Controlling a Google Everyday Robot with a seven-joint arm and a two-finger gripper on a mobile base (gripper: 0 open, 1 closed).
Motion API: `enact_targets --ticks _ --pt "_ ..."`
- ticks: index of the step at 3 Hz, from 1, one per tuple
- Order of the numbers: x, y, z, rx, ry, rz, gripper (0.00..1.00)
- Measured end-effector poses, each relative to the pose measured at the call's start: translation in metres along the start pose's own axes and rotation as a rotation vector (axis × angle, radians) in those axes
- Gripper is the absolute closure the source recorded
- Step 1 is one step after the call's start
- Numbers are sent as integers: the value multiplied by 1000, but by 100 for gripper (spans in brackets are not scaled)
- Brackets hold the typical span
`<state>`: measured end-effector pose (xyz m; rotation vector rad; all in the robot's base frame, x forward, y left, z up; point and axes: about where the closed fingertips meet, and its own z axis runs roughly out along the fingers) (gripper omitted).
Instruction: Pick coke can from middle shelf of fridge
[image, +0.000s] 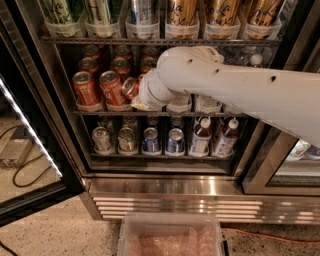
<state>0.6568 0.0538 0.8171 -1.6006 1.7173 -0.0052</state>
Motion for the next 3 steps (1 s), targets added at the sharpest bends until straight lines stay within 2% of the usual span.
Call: enact_targets --ticks 1,2,3 --pt "0 0 0 0 0 0 100" --pt "-3 -2 -4 0 0 0 100" --pt "-12 -12 -22 46 -32 -27 100"
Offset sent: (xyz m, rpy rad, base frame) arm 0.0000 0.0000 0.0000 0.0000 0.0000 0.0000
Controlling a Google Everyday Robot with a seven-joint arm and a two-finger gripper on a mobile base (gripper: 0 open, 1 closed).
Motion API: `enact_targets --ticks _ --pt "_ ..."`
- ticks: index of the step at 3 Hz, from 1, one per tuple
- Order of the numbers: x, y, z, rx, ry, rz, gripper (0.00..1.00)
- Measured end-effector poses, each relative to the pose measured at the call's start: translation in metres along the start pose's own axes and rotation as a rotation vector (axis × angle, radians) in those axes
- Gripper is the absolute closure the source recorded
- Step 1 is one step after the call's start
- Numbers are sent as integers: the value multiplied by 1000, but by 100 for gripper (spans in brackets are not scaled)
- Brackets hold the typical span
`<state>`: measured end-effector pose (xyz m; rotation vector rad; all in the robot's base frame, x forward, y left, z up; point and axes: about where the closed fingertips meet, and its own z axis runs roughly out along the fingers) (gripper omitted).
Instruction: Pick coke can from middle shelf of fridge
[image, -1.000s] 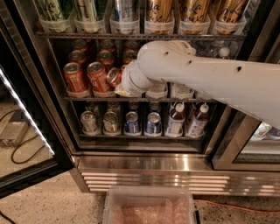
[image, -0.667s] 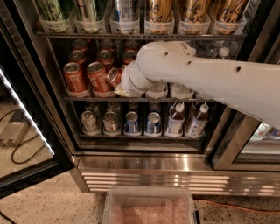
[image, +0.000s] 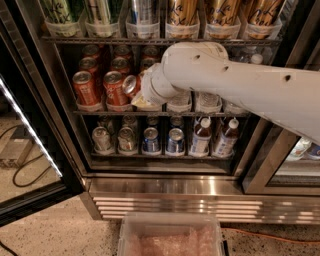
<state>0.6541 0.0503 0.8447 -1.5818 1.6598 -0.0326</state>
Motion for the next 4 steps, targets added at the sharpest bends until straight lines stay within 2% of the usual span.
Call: enact_targets --ticks 2,3,4 --pt "-31 -24 -70 196 -104 -71 100" --pt "-36 -25 -74 206 -181 -45 100" --pt "-37 -14 -75 191 -222 -25 100"
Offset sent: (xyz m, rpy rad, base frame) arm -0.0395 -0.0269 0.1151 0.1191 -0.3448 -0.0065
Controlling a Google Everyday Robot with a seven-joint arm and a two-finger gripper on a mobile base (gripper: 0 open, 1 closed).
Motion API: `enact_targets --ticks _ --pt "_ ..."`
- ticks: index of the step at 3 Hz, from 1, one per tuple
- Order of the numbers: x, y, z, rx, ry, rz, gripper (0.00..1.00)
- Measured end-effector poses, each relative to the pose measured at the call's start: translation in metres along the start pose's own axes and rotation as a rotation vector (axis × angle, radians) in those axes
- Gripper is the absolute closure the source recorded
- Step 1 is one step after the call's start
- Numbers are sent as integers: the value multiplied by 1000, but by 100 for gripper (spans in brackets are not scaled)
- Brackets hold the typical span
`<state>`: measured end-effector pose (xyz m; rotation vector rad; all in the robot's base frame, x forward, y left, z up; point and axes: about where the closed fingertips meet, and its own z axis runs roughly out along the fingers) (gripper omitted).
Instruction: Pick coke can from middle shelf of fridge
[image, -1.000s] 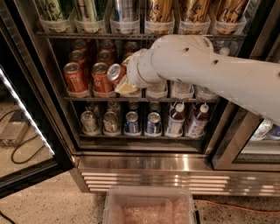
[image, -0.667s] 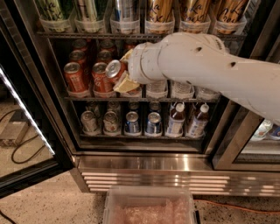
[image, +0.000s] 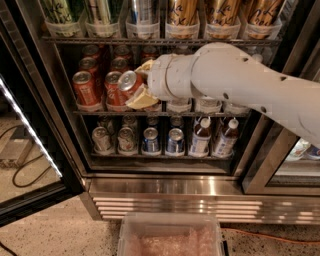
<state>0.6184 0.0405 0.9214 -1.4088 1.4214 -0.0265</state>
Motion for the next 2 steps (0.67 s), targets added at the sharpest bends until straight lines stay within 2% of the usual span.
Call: enact_targets --ticks 1,2 --pt "-1 -1 -1 2 0 -2 100" --pt "2 -1 -20 31 -9 11 100"
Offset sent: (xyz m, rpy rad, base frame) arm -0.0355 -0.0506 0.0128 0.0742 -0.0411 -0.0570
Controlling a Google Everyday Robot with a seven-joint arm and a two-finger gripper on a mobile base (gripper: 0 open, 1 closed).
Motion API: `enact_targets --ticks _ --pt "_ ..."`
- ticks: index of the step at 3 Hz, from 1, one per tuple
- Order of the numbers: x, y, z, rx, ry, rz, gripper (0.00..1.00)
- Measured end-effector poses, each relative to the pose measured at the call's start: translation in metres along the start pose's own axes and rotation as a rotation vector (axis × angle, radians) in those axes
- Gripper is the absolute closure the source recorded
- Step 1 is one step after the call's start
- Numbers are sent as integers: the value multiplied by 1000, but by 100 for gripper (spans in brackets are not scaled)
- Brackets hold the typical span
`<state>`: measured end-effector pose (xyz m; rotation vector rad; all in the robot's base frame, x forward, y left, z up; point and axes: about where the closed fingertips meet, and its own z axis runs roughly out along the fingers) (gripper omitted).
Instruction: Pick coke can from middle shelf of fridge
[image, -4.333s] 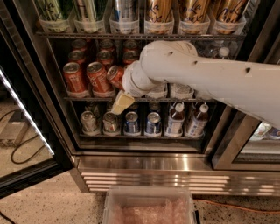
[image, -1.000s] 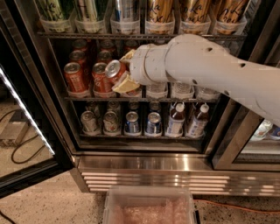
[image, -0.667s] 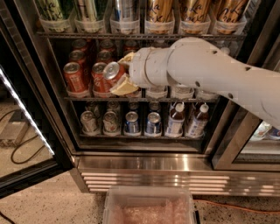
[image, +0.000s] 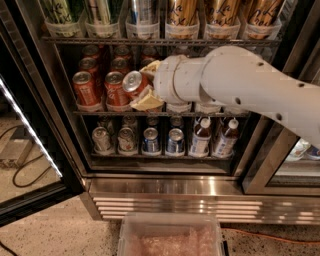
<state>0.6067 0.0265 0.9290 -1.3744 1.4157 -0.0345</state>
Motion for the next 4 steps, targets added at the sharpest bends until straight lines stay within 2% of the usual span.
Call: enact_targets --ticks 1,2,3,4 --pt "-6 12 -36 49 -16 26 100" --pt "-17 18 -78 120 -4 36 100" --pt "-28 6 -113 208 -7 40 100" --pt "-14 0 -134 247 26 48 100"
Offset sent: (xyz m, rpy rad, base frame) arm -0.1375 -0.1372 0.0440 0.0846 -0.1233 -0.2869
